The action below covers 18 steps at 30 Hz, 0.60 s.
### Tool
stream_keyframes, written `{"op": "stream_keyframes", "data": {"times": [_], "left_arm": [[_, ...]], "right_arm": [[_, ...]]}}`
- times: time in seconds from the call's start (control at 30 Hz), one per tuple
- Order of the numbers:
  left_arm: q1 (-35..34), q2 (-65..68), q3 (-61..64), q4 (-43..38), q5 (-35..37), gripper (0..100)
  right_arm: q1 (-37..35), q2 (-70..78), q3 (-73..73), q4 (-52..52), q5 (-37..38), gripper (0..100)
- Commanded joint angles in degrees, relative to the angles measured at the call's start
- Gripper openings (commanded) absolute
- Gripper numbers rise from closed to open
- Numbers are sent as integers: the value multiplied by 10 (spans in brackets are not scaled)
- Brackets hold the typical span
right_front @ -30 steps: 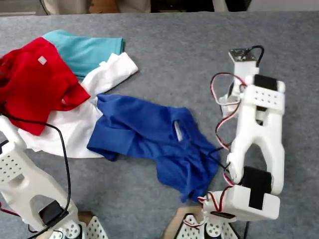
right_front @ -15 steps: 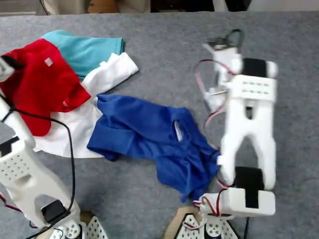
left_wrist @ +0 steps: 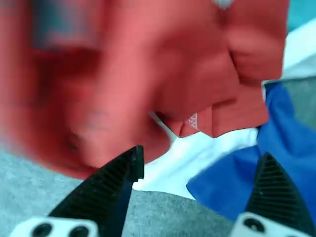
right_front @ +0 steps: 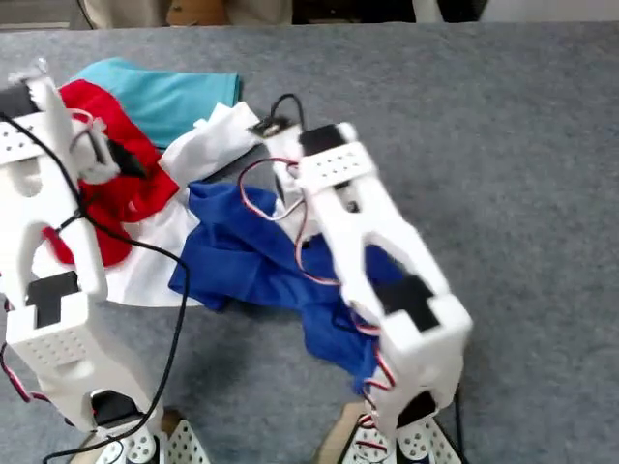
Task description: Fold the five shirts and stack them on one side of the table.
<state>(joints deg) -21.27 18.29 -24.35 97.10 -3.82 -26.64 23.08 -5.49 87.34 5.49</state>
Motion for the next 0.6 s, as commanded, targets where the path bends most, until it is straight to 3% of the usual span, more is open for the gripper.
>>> {"op": "stream_keyframes", "data": {"times": [0.0,0.1,0.3,0.5,0.57], "left_arm": [[18,-12,78,-63,-6,353],[40,-5,148,-110,-3,341],[77,-3,249,-237,-3,201],[70,-3,306,-386,-4,16],[62,-3,318,-416,-3,28]], "right_arm": [[-7,80,-64,-6,-23,292],[6,138,-104,9,-39,256],[50,192,-201,32,-40,11],[124,201,-270,52,-38,7],[145,201,-284,58,-37,7]]}}
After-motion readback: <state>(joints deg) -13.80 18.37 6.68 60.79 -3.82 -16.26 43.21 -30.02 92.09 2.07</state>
